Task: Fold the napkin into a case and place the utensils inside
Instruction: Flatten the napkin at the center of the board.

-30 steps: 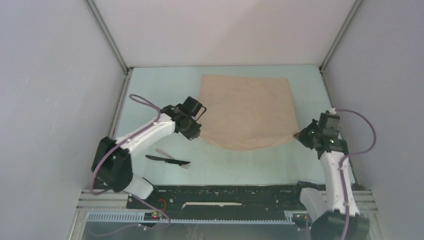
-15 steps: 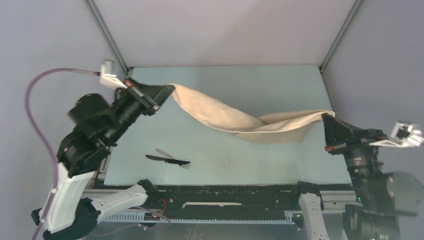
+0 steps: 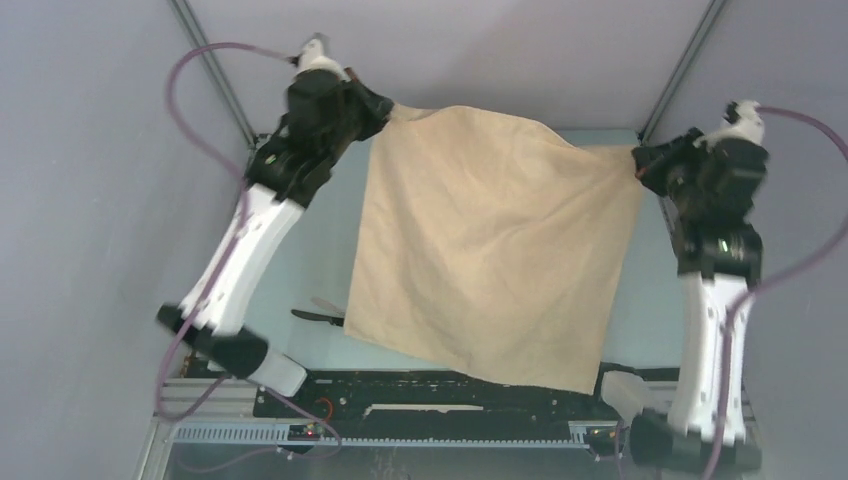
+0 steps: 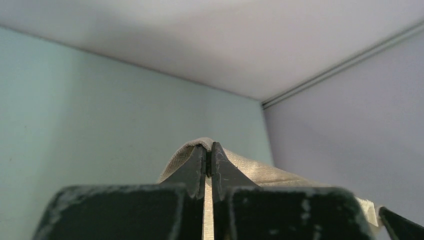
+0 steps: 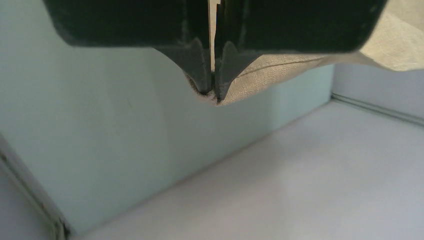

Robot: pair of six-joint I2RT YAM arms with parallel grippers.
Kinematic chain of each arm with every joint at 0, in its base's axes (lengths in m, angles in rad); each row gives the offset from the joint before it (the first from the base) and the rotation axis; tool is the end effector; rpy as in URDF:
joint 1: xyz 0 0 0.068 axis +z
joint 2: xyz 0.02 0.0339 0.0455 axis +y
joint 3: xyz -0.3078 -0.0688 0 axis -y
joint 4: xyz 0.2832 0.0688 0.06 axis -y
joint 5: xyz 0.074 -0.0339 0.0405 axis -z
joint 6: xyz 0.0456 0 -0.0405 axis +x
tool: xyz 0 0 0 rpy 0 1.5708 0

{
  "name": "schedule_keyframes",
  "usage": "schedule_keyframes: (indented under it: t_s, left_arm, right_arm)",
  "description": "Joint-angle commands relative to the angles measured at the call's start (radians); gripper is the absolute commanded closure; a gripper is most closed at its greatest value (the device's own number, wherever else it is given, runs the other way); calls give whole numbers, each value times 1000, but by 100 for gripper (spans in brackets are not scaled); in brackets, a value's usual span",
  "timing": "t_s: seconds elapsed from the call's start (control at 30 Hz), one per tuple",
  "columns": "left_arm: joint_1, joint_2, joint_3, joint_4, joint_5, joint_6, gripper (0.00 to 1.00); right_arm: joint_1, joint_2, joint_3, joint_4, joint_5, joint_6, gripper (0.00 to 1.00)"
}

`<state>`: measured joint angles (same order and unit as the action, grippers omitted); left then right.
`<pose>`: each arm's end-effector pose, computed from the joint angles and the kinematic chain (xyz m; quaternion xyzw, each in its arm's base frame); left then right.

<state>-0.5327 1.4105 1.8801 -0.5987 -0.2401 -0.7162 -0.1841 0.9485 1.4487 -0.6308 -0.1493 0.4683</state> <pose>0.2756 -0.1499 0.5838 -0.1470 0.7355 -0.3101 0.5842 0.1766 -0.0260 0.5366 0.1936 0.7259 0.1486 0.6431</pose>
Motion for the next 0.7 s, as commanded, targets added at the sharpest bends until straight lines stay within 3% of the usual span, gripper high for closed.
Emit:
schedule_keyframes:
  t_s: [0.0,0.17,0.33,0.5,0.67]
  left_arm:
    - [90,269,108,49,115,-1,100]
    - [156,558,234,119,217,-23,100]
    - [205,770,286,212,318,-47,100]
    - [218,876,336,242,368,-27,100]
    - [230,855,289,217,405,-25,100]
  right_arm:
    - [-29,240,-10,130,26,-35,100]
    - [-32,505,-1,296,-3,-35,100]
    - [-28,779,114,325,-53,-66,100]
    - [-22,969,276,232,-94,-89,100]
    - [-26,960,291,126,-100,-83,100]
